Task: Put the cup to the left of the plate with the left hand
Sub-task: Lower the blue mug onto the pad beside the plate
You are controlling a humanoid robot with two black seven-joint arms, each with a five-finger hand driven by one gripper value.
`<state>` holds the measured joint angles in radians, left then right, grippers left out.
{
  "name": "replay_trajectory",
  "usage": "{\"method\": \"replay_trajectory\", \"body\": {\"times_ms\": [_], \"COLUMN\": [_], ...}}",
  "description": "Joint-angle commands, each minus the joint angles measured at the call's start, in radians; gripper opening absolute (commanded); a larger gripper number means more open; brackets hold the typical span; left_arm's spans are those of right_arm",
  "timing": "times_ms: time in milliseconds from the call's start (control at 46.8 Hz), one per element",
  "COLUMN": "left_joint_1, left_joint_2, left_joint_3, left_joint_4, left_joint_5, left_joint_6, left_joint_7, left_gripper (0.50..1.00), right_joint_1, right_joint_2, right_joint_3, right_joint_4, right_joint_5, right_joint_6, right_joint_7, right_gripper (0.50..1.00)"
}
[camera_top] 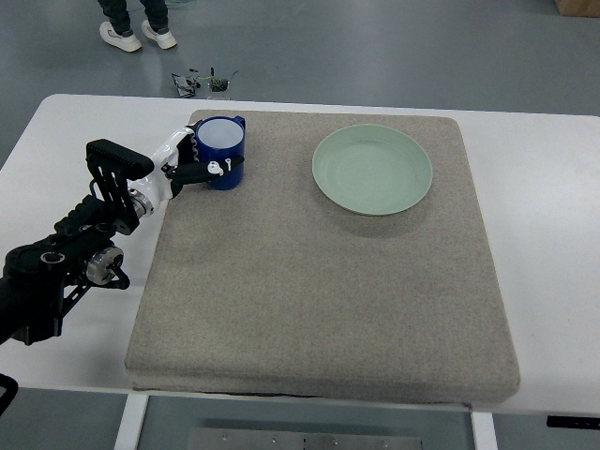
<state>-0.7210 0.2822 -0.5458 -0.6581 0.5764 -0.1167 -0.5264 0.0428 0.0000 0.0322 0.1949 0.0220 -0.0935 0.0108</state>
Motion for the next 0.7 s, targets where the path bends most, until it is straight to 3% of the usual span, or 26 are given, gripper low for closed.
{"method": "replay_trajectory", "body": {"times_ms": [0,64,214,278,683], "left_joint_1": [0.0,0.0,-0.002,-0.002,0.003], "left_joint_2": [0.0,0.0,0.0,0.0,0.021], "left_joint_3": [0.0,0.0,-0.002,-0.008,-0.017], "left_joint_4": [-0.002,-0.002,-0.006,-0.009,-0.058], "left_joint_5": [-0.001,-0.003,-0.006,-0.01,-0.015], "left_joint_6": [0.0,0.0,0.0,0.0,-0.003], "left_joint_7": [0.0,0.0,0.0,0.0,0.0], "left_gripper": [0.853,0.883,0.889,0.938,0.975], "right_joint_1": [0.0,0.0,0.0,0.0,-0.001], "right_joint_2": [0.0,0.0,0.0,0.0,0.0], "right_joint_3": [0.0,0.0,0.0,0.0,0.0], "right_joint_4": [0.0,0.0,0.0,0.0,0.0], "right_joint_5": [-0.001,0.001,0.001,0.001,-0.001], "right_joint_6": [0.0,0.0,0.0,0.0,0.0], "right_joint_7": [0.0,0.0,0.0,0.0,0.0], "right_gripper": [0.934,0.934,0.934,0.934,0.934]}}
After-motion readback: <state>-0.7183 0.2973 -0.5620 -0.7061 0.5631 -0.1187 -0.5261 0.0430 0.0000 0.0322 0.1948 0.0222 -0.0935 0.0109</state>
